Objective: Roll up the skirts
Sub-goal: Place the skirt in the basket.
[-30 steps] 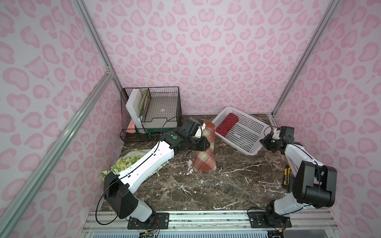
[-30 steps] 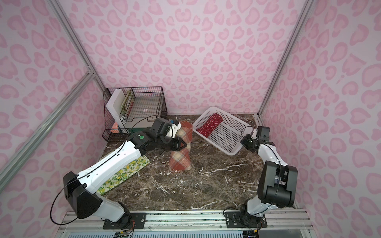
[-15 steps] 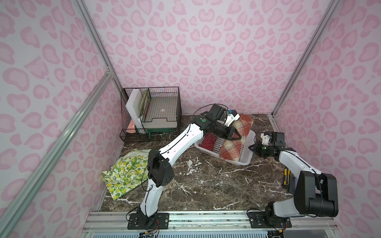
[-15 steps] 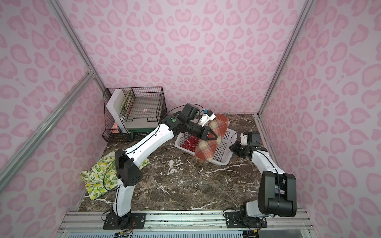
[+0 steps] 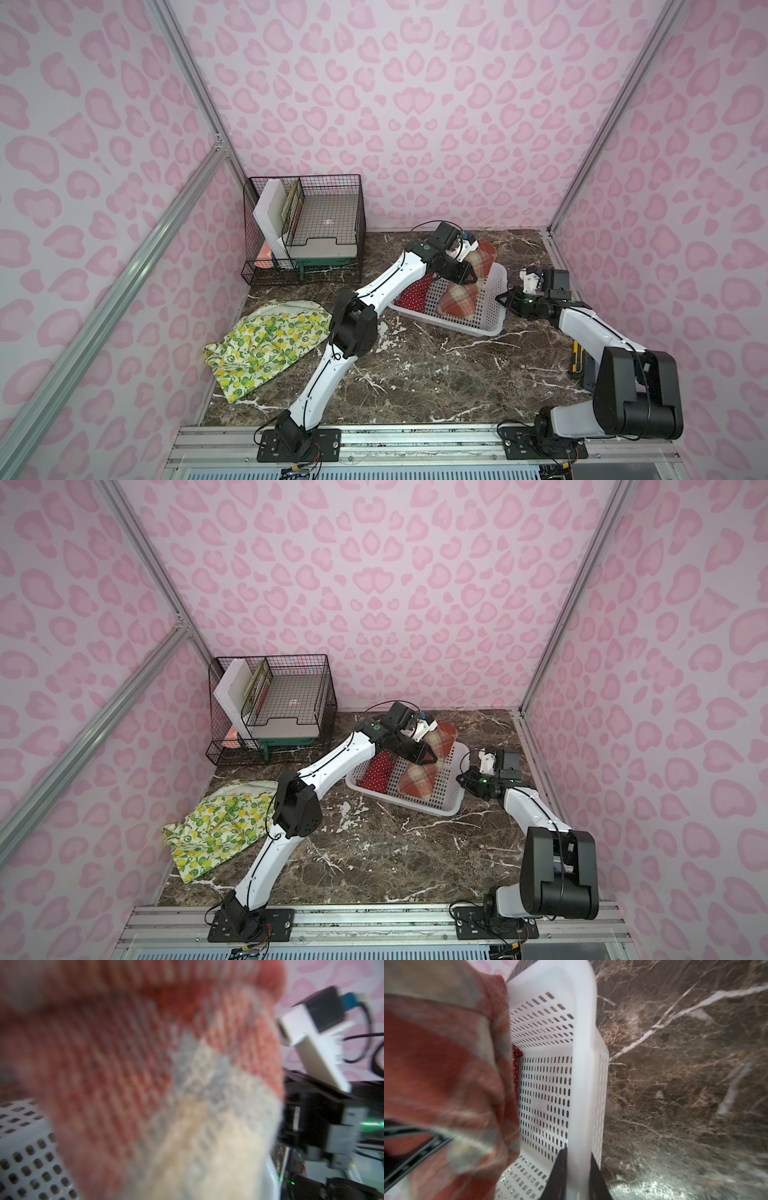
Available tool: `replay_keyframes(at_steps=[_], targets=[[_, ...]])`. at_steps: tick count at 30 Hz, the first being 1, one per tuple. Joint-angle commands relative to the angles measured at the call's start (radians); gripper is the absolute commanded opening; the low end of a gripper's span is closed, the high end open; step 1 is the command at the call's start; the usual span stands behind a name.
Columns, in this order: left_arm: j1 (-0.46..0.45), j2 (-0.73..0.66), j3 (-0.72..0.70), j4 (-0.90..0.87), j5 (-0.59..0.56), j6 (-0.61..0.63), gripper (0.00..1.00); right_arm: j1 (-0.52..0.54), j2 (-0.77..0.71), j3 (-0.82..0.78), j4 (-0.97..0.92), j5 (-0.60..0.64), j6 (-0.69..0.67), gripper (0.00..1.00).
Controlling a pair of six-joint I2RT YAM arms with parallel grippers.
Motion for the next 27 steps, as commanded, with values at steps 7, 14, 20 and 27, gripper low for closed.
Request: replay_keyframes(at_steps=[7,14,20,27], targets=[[0.016,0.098,0.027,-0.126,-0.264,-0.008,0.00,0.006,0.000,-0.022,-0.085,0.081,-0.064,0.00],[0.016,0.035,-0.025,-0.290,-0.411,-0.078,0.00,0.004,-0.005,-0.036,-0.076,0.091,-0.062,0.00],[0.018,0.026,-0.110,-0.278,-0.472,-0.054,0.00,0.006,-0.014,-0.032,-0.073,0.092,-0.058,0.00],[0.022,0.073,-0.088,-0.251,-0.491,-0.058,0.00,0.004,-0.021,-0.037,-0.079,0.114,-0.058,0.00]])
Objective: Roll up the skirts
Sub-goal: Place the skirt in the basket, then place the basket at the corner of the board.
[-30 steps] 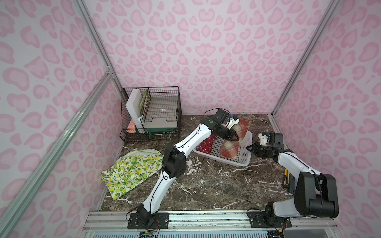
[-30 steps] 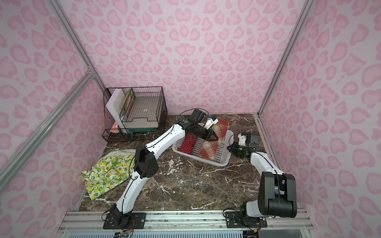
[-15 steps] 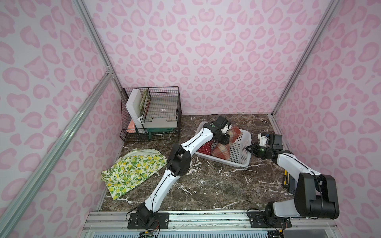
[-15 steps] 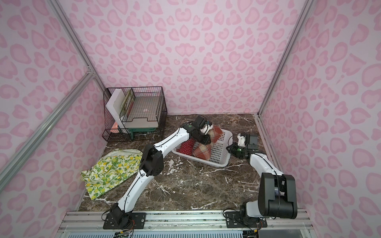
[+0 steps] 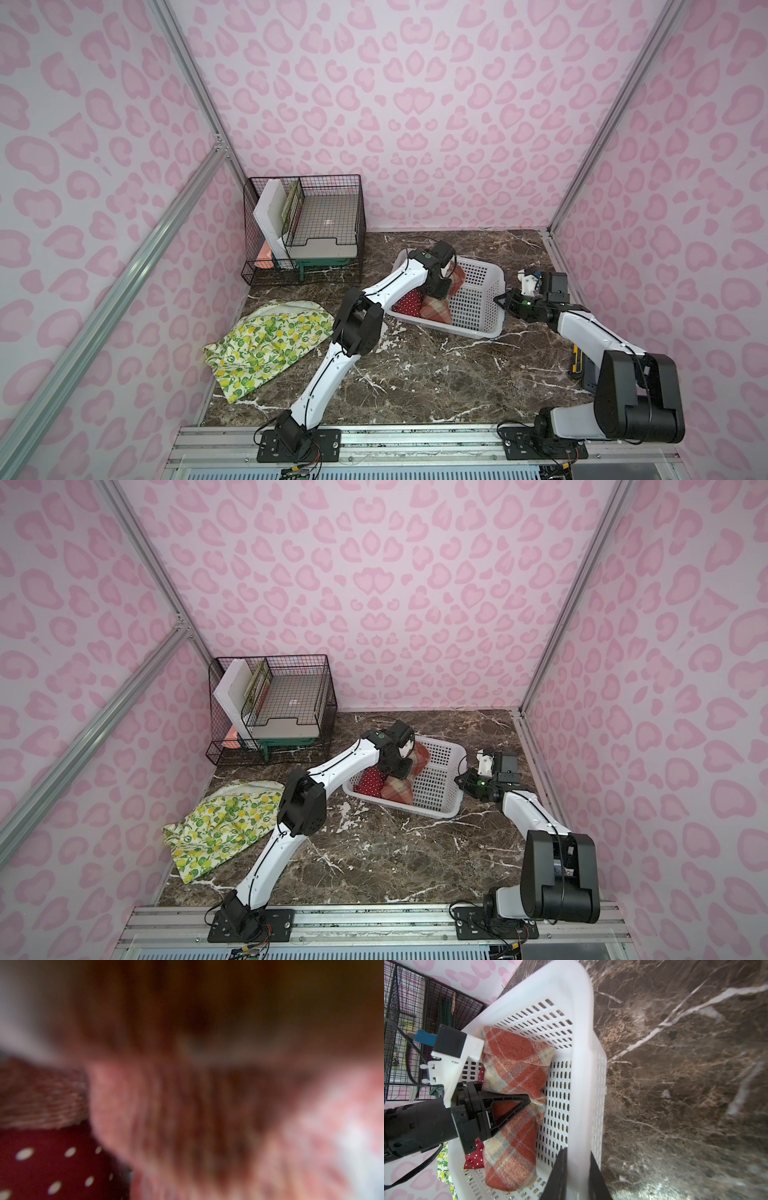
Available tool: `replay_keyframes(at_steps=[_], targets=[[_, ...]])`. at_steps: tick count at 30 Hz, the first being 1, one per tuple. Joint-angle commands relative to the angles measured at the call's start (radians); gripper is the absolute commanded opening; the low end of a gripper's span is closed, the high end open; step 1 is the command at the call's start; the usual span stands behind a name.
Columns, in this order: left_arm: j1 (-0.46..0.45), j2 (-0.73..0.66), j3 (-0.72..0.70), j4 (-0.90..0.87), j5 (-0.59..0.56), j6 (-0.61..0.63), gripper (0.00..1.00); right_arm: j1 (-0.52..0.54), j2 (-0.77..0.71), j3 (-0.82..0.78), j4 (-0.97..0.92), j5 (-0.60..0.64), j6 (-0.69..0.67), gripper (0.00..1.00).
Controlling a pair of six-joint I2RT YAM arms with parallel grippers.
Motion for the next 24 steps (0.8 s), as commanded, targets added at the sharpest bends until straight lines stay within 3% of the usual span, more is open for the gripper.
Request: replay_keyframes(at_steps=[1,4,10,11,12,24], targets=[[0.010,0.028,-0.004,-0.055,-0.086,0.004,0.03,-0.003,0.001,-0.008,-0.114,0.100,-0.058,0.00],[0.011,0.016,-0.003,-0.075,-0.077,0.008,0.34,-0.003,0.003,-0.002,-0.116,0.097,-0.057,0.00],[0.009,-0.033,-0.004,-0.102,-0.033,0.002,0.58,-0.001,-0.007,0.005,-0.121,0.097,-0.052,0.00],[0.009,-0.039,-0.003,-0.104,-0.026,-0.001,0.82,-0.002,-0.009,0.005,-0.122,0.098,-0.052,0.00],[0.008,-0.048,-0.003,-0.109,-0.023,-0.012,0.97,-0.002,-0.013,0.005,-0.123,0.098,-0.051,0.00],[-0.001,-0.132,-0.013,-0.121,0.042,-0.047,0.99,0.005,-0.012,0.002,-0.120,0.103,-0.051,0.00]])
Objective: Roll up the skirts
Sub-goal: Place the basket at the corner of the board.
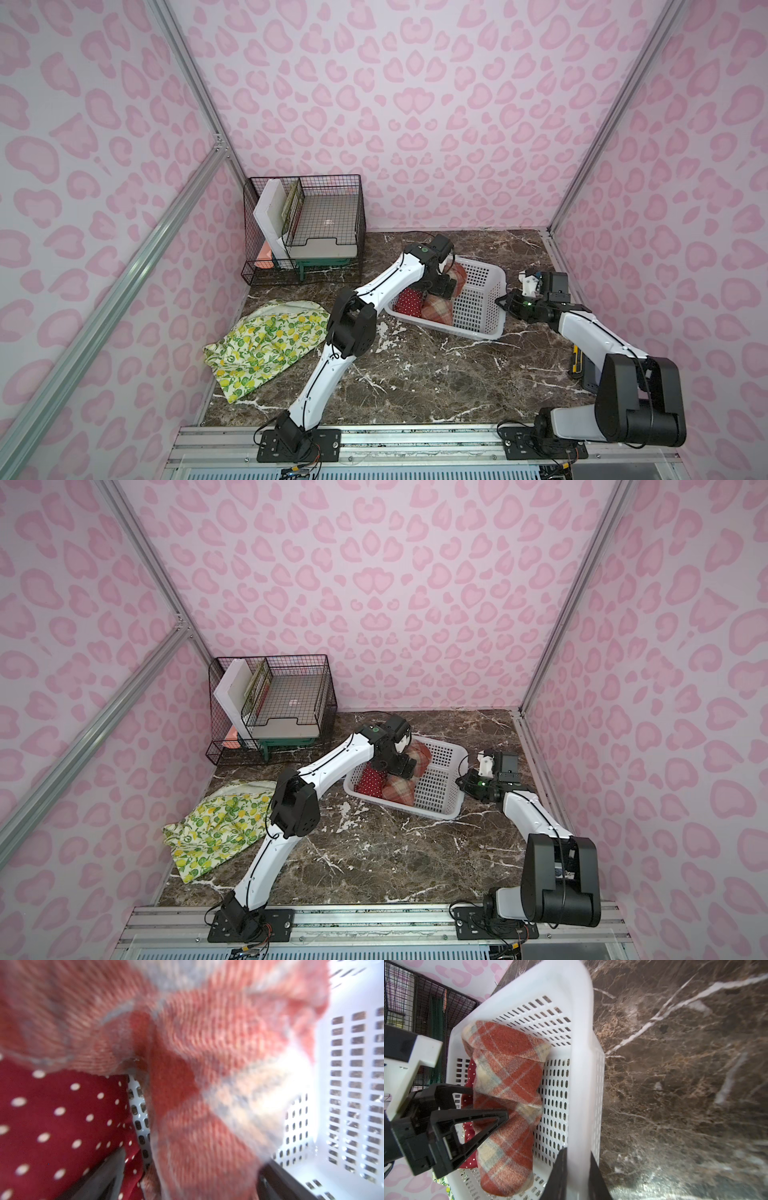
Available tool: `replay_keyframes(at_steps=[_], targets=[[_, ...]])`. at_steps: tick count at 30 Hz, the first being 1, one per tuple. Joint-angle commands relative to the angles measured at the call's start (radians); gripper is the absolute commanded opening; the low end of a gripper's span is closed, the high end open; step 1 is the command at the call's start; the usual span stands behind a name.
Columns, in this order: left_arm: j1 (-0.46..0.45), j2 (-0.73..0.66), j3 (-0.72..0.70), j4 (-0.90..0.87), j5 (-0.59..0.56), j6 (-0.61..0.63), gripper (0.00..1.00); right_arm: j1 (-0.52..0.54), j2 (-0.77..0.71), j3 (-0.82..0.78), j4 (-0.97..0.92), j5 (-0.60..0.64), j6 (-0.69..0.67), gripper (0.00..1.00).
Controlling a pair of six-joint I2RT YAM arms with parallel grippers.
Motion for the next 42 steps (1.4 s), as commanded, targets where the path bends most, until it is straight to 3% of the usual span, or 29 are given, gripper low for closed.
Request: replay_keyframes(at_steps=[1,7,10,14,19,27,29,31,36,42], targets=[[-0.002,-0.034,0.000,-0.015,0.023,-0.014,0.99,0.003,0.002,-0.005,-0.078,0.084,-0.044,0.00],[-0.003,-0.107,0.001,-0.023,-0.020,-0.006,0.99,0.005,0.013,-0.008,-0.066,0.086,-0.037,0.00],[0.001,-0.155,-0.009,-0.071,-0.120,-0.049,0.99,0.005,0.010,-0.012,-0.044,0.097,-0.010,0.00],[0.006,-0.344,-0.242,0.063,-0.145,-0.082,0.98,-0.017,0.002,0.001,-0.015,0.148,0.053,0.00],[0.012,-0.539,-0.392,0.072,-0.210,-0.138,0.99,-0.144,-0.012,0.009,0.046,0.205,0.144,0.00],[0.023,-0.693,-0.538,0.068,-0.257,-0.110,0.99,-0.369,-0.139,-0.117,0.169,0.301,0.305,0.00],[0.031,-0.705,-0.545,0.057,-0.248,-0.101,0.98,-0.365,-0.139,-0.134,0.235,0.293,0.306,0.00],[0.037,-0.716,-0.551,0.048,-0.255,-0.095,0.99,-0.362,-0.092,-0.066,0.162,0.293,0.303,0.00],[0.061,-0.782,-0.616,0.065,-0.292,-0.133,0.98,-0.259,-0.082,-0.111,0.273,0.405,0.465,0.00],[0.168,-0.967,-0.856,0.163,-0.275,-0.298,0.98,-0.168,-0.042,-0.109,0.386,0.574,0.650,0.00]])
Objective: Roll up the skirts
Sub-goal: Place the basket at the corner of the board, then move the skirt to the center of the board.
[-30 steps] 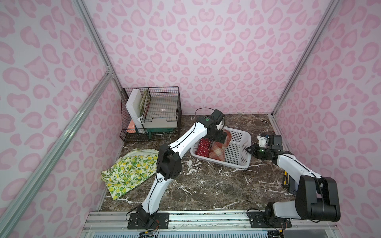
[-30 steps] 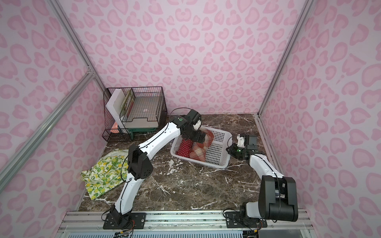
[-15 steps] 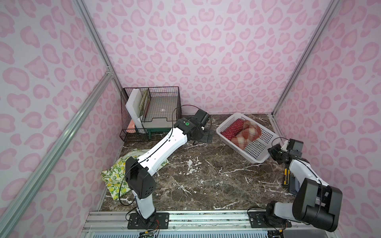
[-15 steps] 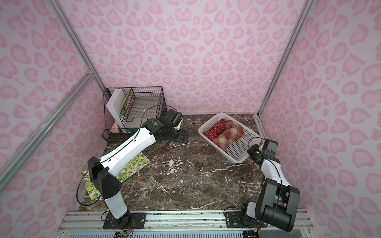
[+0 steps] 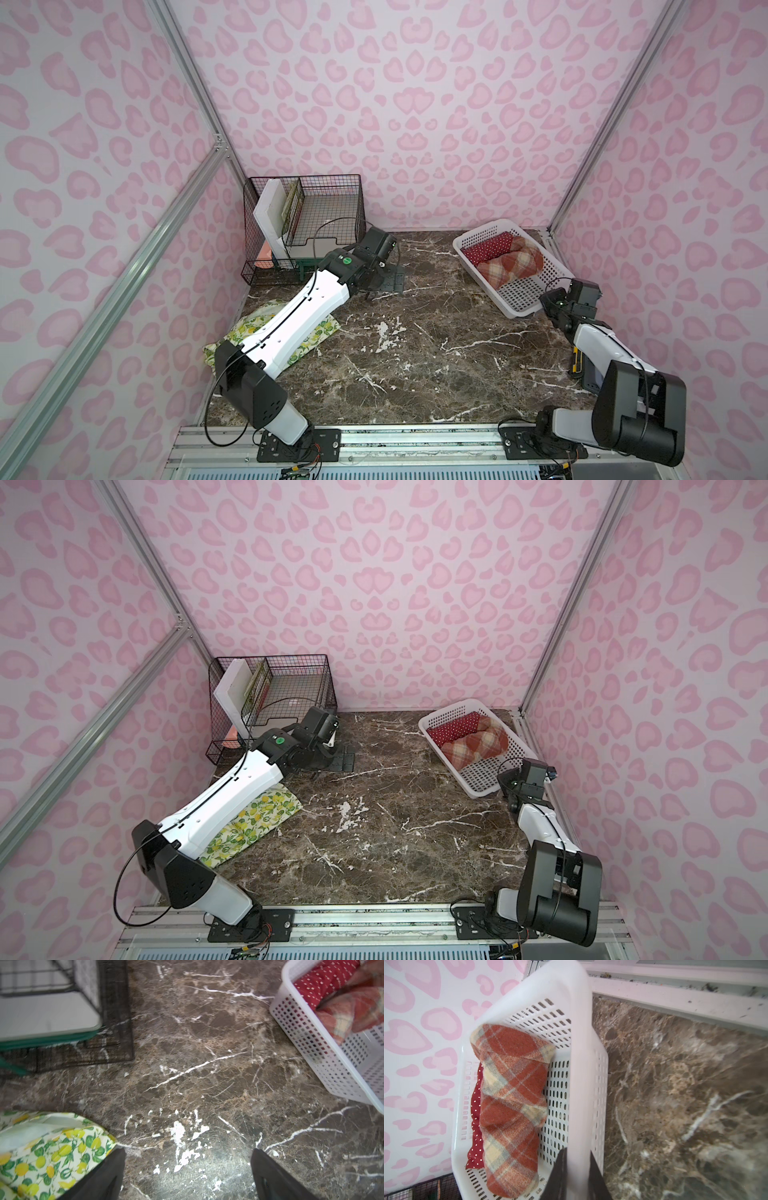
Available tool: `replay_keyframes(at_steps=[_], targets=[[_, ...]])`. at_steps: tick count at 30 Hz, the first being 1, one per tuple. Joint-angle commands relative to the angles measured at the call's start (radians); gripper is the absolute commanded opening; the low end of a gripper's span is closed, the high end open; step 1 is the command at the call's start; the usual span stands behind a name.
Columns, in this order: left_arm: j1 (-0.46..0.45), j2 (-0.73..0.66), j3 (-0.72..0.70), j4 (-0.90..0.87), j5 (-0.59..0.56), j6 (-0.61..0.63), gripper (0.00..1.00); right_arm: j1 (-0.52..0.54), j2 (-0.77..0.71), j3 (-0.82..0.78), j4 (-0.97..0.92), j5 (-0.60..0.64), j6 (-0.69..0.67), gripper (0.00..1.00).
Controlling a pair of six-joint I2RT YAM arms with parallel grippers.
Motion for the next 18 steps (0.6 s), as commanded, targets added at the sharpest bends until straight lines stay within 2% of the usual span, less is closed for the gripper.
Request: replay_keyframes(at_steps=[1,3,6,10,13,17,18], targets=[[0.049,-0.077,-0.113,0.056,-0.018,-0.119,0.98,0.026,0.021,-0.003,0.134,0.175,0.144,0.00],[0.082,-0.122,-0.177,0.056,-0.044,-0.161,0.98,0.042,0.038,-0.006,0.161,0.231,0.182,0.00],[0.150,-0.180,-0.256,0.059,-0.020,-0.223,0.98,0.039,0.051,-0.005,0.153,0.289,0.216,0.00],[0.222,-0.238,-0.346,0.083,0.015,-0.281,0.98,0.026,-0.004,-0.073,0.187,0.359,0.277,0.00],[0.240,-0.249,-0.367,0.071,-0.023,-0.302,0.98,0.027,0.007,-0.043,0.161,0.372,0.263,0.00],[0.271,-0.253,-0.405,0.060,-0.067,-0.351,0.98,0.024,0.066,-0.003,0.192,0.298,0.207,0.00],[0.280,-0.254,-0.422,0.061,-0.075,-0.366,0.98,0.019,0.084,0.014,0.193,0.262,0.182,0.06]])
